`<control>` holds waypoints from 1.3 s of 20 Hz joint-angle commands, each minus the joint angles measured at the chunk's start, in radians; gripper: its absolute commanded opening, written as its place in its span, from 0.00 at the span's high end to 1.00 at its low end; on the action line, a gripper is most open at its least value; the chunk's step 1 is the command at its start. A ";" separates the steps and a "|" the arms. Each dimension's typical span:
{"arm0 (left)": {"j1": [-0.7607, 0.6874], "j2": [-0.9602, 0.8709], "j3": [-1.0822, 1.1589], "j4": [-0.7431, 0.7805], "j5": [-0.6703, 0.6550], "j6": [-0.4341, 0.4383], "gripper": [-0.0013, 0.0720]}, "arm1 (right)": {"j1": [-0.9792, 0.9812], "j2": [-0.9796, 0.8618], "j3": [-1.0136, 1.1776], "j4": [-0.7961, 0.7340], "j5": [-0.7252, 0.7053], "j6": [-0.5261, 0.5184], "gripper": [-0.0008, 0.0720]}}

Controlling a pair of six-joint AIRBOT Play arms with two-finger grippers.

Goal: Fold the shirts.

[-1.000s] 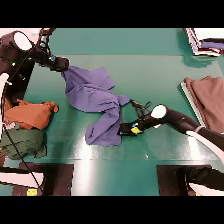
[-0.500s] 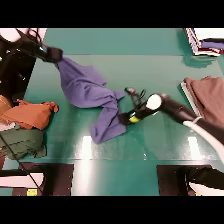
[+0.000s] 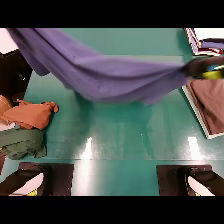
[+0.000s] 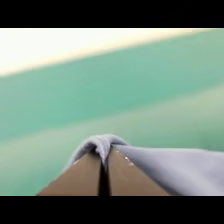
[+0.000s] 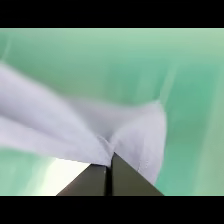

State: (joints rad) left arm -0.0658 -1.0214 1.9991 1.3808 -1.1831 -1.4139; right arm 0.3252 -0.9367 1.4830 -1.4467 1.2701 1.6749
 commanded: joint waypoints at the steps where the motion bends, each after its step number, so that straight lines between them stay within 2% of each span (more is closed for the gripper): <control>1: 0.000 0.156 0.018 -0.013 0.039 -0.002 0.95 | -0.082 0.116 0.159 -0.031 0.043 -0.020 0.97; 5: 0.000 0.240 0.032 -0.070 0.075 -0.001 0.95 | -0.088 0.134 0.315 -0.048 0.113 -0.027 0.97; 9: 0.000 0.222 0.038 -0.044 0.065 0.008 0.95 | -0.088 0.037 0.470 -0.048 0.256 -0.027 0.97; 12: 0.000 0.128 -0.076 0.009 0.004 0.008 0.95 | -0.088 -0.105 0.475 -0.047 0.360 -0.026 0.97; 16: 0.000 -0.109 -0.315 0.005 -0.074 0.009 0.95 | -0.088 -0.335 0.311 -0.047 0.417 -0.026 0.97; 19: 0.000 -0.347 -0.436 0.006 0.003 0.009 0.95 | -0.088 -0.519 0.199 -0.047 0.352 -0.058 0.97; 22: 0.000 -0.558 -0.429 0.000 0.137 0.010 0.95 | -0.102 -0.672 0.201 -0.036 0.228 -0.060 0.97; 26: 0.000 -0.650 -0.428 0.004 0.250 0.008 0.95 | -0.103 -0.807 0.341 -0.037 0.206 -0.060 0.97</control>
State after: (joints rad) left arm -0.0658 -1.5871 1.5814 1.3842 -1.0279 -1.4048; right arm 0.2241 -1.6405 1.7573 -1.4891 1.5127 1.6196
